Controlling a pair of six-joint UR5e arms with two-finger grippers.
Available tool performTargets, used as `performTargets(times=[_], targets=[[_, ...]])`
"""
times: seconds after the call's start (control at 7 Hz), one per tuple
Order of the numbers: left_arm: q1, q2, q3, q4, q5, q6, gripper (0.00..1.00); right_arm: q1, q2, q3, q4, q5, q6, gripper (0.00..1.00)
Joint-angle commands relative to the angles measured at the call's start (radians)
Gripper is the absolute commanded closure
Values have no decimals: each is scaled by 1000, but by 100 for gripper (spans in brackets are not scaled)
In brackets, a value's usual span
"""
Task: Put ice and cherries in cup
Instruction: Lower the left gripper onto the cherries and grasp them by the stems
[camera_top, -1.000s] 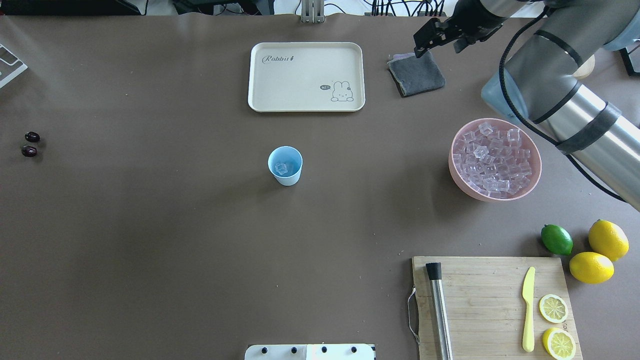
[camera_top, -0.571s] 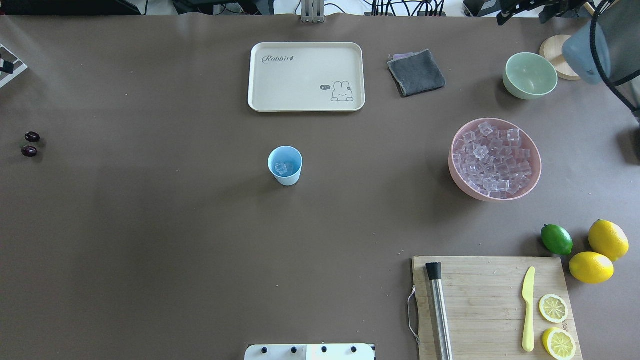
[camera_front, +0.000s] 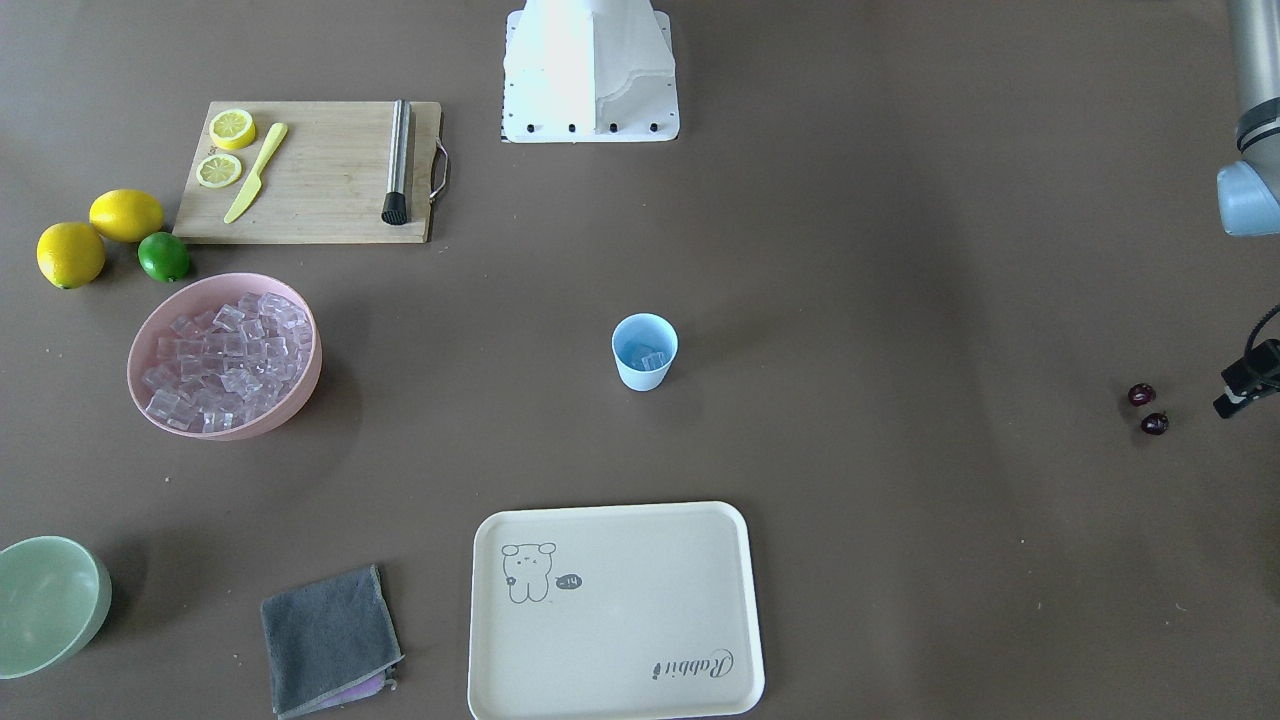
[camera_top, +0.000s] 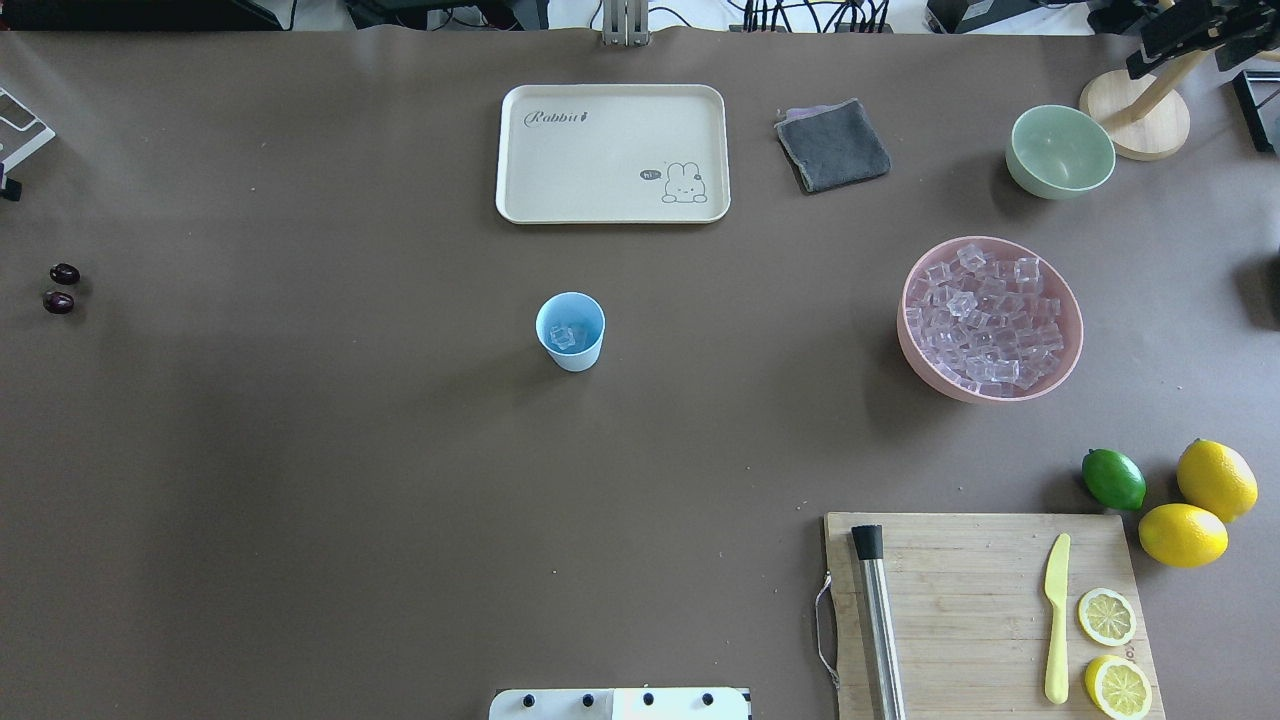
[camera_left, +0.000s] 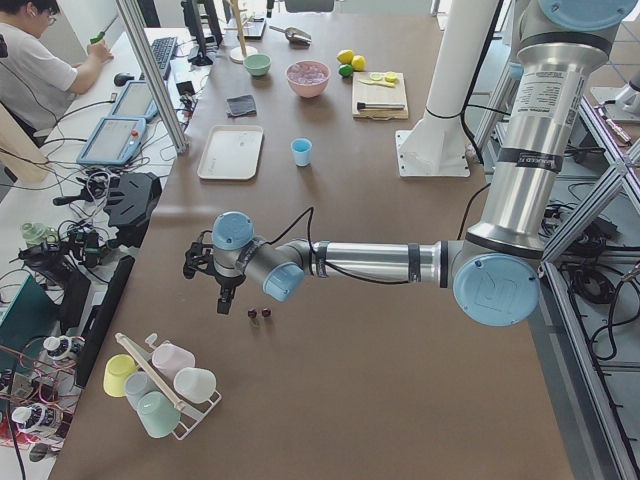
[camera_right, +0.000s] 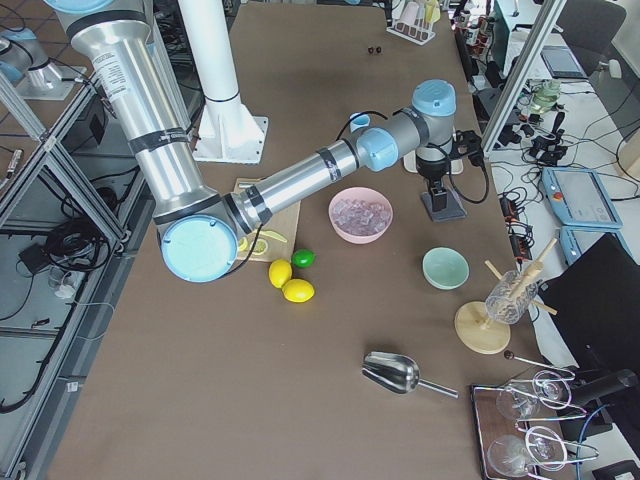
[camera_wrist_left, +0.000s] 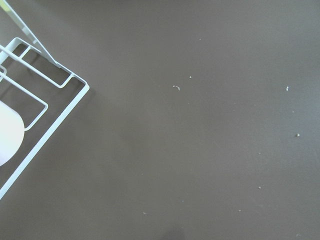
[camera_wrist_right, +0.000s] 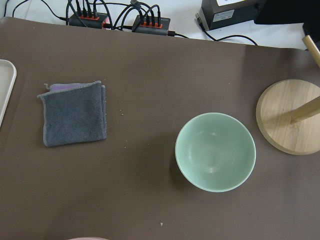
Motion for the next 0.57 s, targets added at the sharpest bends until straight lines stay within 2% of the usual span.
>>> performTargets(times=[0.0,0.14,0.43], targets=[[78,-8,36,7,22,-4,3,9,-69,62,1,-17,-26,0],[92,-12,46,6,23,-1,8,9,-71,64,3,-17,-26,0],[134,-13,76,1,29,0,9,0,-63,58,4,-22,-24,0]])
